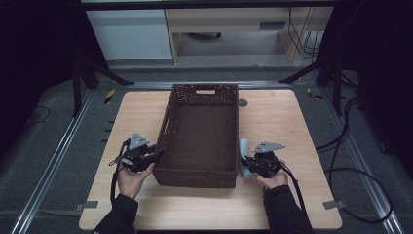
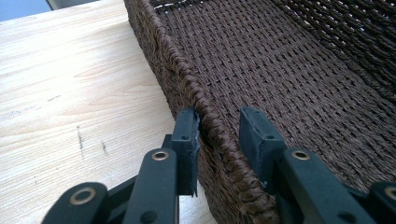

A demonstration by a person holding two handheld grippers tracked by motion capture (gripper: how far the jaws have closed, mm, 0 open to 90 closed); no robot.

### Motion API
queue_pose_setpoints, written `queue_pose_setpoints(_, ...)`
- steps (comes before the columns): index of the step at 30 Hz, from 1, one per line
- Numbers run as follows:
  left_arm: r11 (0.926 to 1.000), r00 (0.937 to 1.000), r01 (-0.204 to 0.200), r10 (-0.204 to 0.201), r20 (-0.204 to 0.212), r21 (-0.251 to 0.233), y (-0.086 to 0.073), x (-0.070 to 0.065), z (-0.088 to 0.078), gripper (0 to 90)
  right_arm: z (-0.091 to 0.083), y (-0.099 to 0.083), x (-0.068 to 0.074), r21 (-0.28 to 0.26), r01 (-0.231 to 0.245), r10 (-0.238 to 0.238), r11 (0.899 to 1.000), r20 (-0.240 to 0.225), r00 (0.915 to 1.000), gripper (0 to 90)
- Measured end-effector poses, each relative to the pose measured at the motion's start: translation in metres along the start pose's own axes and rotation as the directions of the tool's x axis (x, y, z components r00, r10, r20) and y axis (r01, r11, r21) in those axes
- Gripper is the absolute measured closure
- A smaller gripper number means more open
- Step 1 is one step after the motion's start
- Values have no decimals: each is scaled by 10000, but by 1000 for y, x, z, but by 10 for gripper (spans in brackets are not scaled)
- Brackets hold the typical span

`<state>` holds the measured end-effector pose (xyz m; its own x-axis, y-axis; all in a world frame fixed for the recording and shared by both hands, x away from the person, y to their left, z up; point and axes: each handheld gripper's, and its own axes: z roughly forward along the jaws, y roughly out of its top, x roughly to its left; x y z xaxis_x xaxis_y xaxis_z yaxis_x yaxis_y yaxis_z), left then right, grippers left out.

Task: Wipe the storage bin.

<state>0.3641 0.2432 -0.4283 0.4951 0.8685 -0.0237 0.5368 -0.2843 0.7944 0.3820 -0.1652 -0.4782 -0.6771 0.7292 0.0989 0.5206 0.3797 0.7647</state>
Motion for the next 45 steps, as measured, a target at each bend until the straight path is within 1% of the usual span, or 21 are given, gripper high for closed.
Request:
queue_pose_setpoints(4,10000,10000,-6,6,15,14,0,0,0,674,4,-5,1,199,-188,191,9996,-195,9996,827)
queue_pose_setpoints(8,10000,10000,-1,1,26,13,0,0,1,674,-14,9,5,-902,-133,109,9958,-276,9996,827)
queue_pose_setpoints(9,10000,10000,-1,1,26,13,0,0,1,674,-14,9,5,-902,-133,109,9958,-276,9996,827)
queue_pose_setpoints(10,10000,10000,49,-48,50,-14,0,1,1,674,-27,18,9,-1517,-51,20,9884,-208,9998,827)
queue_pose_setpoints(12,10000,10000,64,-64,61,-14,-1,1,1,674,-30,21,10,-1644,106,-130,9863,-137,9998,827)
queue_pose_setpoints(13,10000,10000,59,-59,57,-13,0,1,1,674,-38,26,14,-1947,251,-278,9806,-114,9995,827)
queue_pose_setpoints(15,10000,10000,59,-59,59,-12,0,1,1,674,-39,27,14,-1968,300,-327,9800,-105,9994,827)
queue_pose_setpoints(17,10000,10000,34,-34,43,13,0,1,1,674,-37,25,16,-1753,405,-429,9837,-100,9990,827)
queue_pose_setpoints(19,10000,10000,23,-23,28,22,0,1,1,674,-28,19,17,-1256,445,-455,9911,-51,9989,827)
queue_pose_setpoints(22,10000,10000,11,-11,10,12,0,0,1,674,-22,12,16,-957,342,-349,9948,-52,9994,827)
queue_pose_setpoints(23,10000,10000,4,-4,9,16,0,0,1,673,-15,4,14,-610,161,-166,9980,-86,9998,827)
queue_pose_setpoints(25,10000,10000,2,-2,5,20,0,0,1,673,-12,1,14,-510,94,-100,9987,-105,9999,827)
queue_pose_setpoints(26,10000,10000,3,-3,7,27,0,0,1,673,-5,-6,12,-175,-45,43,9998,-83,10000,827)
queue_pose_setpoints(28,10000,10000,0,0,5,36,0,0,1,672,-2,-8,12,-60,-121,120,9999,-115,9999,827)
queue_pose_setpoints(29,10000,10000,-1,1,2,36,0,0,1,672,3,-12,11,271,-184,188,9995,-135,9997,827)
queue_pose_setpoints(30,10000,10000,-1,1,3,37,0,0,1,672,4,-13,11,286,-183,188,9994,-167,9997,827)
queue_pose_setpoints(35,10000,10000,17,-17,11,36,0,0,1,672,-8,-6,13,-239,-120,115,9996,-212,9997,827)
queue_pose_setpoints(37,10000,10000,22,-22,10,32,0,0,1,672,-22,2,16,-877,-34,13,9961,-241,9997,827)
queue_pose_setpoints(40,10000,10000,44,-44,18,31,0,1,1,672,-45,13,23,-1817,249,-300,9830,-255,9992,827)
queue_pose_setpoints(42,10000,10000,44,-44,16,30,0,1,1,672,-51,13,27,-1950,397,-466,9800,-308,9984,827)
queue_pose_setpoints(45,10000,10000,53,-53,17,29,0,1,1,672,-48,10,29,-1772,420,-487,9833,-335,9983,827)
